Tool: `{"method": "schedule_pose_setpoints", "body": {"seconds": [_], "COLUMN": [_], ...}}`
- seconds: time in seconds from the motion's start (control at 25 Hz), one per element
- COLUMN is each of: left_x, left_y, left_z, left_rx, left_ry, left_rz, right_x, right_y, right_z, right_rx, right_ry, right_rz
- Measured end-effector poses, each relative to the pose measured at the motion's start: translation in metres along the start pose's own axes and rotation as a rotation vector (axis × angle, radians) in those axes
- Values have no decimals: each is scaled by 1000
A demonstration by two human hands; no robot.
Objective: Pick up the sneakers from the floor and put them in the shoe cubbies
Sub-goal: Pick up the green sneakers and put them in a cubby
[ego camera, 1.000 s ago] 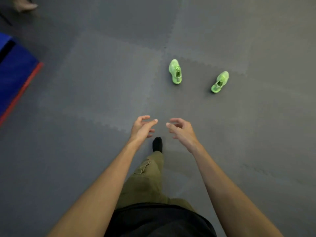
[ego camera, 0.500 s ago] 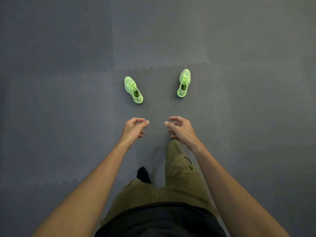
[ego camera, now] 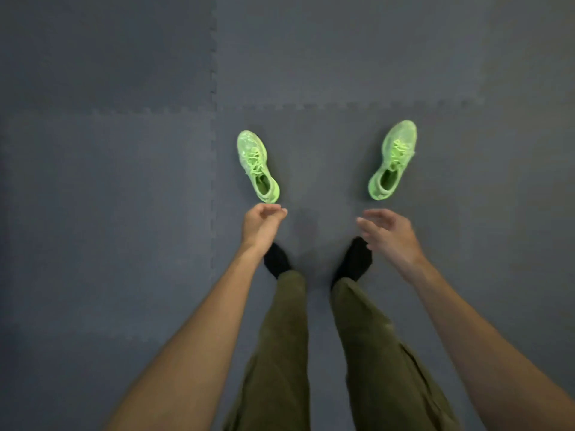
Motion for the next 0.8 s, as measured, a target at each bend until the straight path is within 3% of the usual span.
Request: {"method": "schedule_pose_setpoints", "body": {"seconds": [0.36, 0.64, 0.8], "left_x": [32, 46, 58], "left_y": [239, 324, 348], "left_z": [-93, -117, -124], "left_rx": [-34, 37, 16], "left_ry": [219, 419, 746], "left_rz": [106, 142, 80], "right_x": [101, 182, 199], "right_y": [208, 295, 321], "right_z": [49, 64, 71], "right_rx": [20, 48, 57], "right_ry": [-20, -46, -51], "right_rz": [-32, -103, -93]}}
Point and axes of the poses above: each hand's wrist, its own y-axis towards the middle knuckle, its own x-axis out of the palm, z = x × y, the point moved 10 cm from there along y, towards the middle knuckle, and after that the axes turned 14 degrees about -y, right-handed, at the moved point
